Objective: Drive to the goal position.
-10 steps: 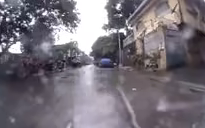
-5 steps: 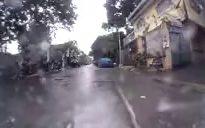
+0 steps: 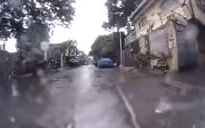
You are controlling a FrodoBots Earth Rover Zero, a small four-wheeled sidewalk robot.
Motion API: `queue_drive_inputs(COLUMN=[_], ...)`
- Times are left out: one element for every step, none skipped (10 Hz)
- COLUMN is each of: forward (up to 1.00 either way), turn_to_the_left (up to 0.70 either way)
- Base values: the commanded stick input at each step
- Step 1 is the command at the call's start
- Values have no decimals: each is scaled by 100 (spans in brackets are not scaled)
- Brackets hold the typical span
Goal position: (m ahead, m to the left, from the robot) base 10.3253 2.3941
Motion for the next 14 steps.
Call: queue_drive_inputs(forward=[100,100,100,100,100,100,100,100,100,100,100,100,100,100], turn_to_the_left=[0,0,0,0,0,0,0,0,0,0,0,0,0,0])
